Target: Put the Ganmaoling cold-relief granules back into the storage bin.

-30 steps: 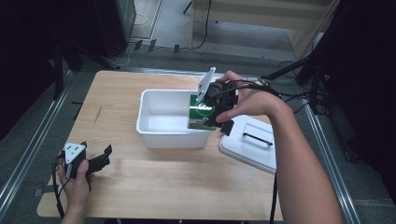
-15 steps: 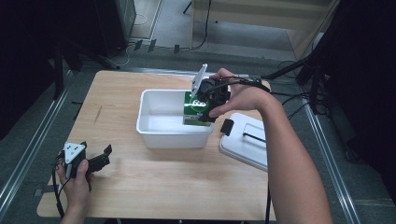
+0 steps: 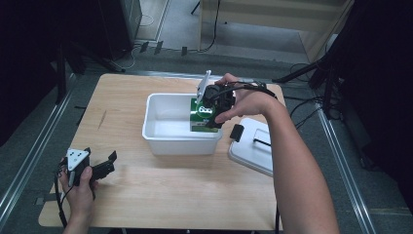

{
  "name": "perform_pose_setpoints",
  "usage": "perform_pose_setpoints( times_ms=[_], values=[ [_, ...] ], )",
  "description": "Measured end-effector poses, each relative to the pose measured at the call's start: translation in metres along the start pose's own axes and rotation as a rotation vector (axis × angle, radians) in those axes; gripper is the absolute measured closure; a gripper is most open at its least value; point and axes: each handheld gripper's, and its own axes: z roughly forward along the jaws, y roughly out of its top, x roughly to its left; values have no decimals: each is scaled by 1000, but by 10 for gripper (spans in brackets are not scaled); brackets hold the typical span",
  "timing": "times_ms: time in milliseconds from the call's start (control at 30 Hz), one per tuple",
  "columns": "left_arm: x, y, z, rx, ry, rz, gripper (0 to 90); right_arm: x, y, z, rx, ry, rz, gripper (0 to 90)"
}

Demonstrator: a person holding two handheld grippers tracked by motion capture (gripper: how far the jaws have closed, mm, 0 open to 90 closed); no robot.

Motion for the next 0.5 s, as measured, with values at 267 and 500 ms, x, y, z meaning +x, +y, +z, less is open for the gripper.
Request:
perform_pose_setpoints(
  times_ms=[267, 500],
  values=[
    [0, 0, 0, -4, -1, 0, 81, 0, -1, 20, 25, 9, -20, 157],
    [0, 0, 0, -1, 0, 2, 81, -3, -7, 36, 23, 0, -4, 155]
  ],
)
